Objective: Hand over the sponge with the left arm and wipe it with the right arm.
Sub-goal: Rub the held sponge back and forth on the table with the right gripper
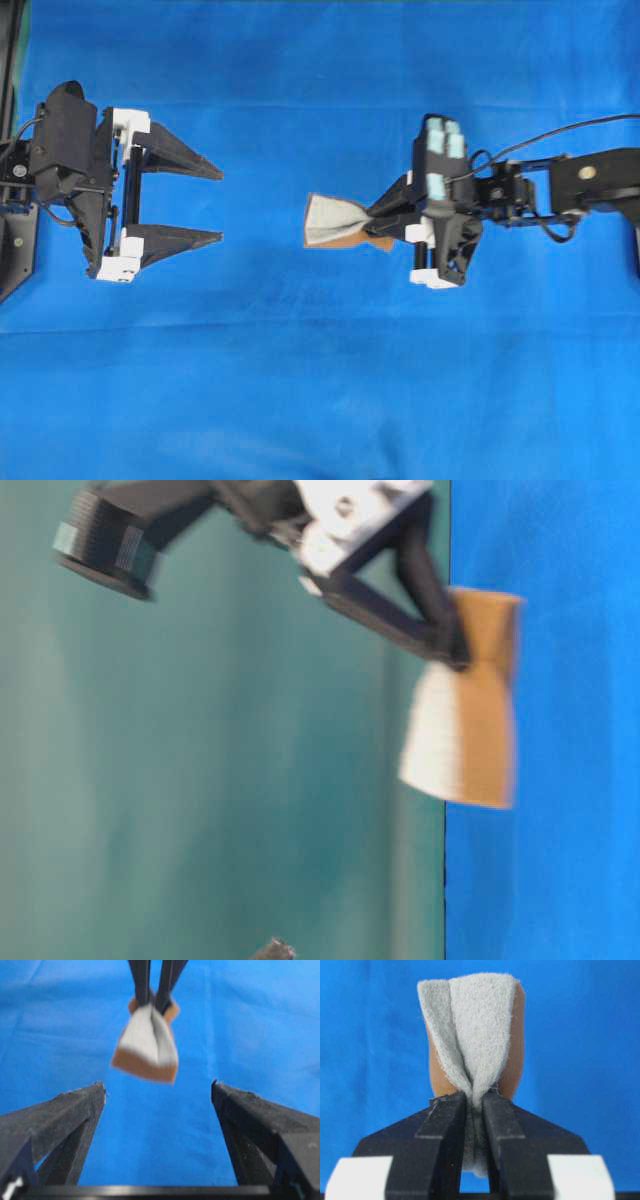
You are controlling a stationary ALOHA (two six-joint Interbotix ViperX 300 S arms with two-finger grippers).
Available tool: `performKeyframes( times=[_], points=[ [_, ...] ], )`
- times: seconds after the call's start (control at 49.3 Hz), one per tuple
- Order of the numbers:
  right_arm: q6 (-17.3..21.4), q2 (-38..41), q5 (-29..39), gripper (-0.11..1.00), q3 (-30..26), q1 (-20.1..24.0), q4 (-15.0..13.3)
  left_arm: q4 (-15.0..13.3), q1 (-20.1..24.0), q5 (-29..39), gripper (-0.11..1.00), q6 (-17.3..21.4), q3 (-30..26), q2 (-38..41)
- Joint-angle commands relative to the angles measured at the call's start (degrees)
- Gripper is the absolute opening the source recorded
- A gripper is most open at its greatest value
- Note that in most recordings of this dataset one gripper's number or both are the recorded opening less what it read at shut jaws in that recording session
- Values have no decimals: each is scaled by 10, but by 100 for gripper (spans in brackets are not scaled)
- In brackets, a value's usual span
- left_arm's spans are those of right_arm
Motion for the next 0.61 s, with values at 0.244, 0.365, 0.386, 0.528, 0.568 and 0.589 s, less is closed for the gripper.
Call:
performKeyframes(
  times=[0.244,0.365,0.386,0.528,0.568,0.589],
  points=[
    [2,98,-38,15,-16,0,0,0,-1,-12,84,1,-10,1],
    [2,122,-42,15,-18,0,0,0,-1,-13,84,1,-10,1],
    [2,125,-42,15,-19,0,0,1,-2,-14,84,1,-10,1],
    [2,130,-42,15,-21,-2,0,0,-1,-14,84,1,-10,1],
    [2,130,-42,15,-21,-4,0,0,-2,-14,84,1,-10,1],
    [2,129,-42,15,-20,-5,-1,0,-2,-15,84,1,-10,1]
  ],
)
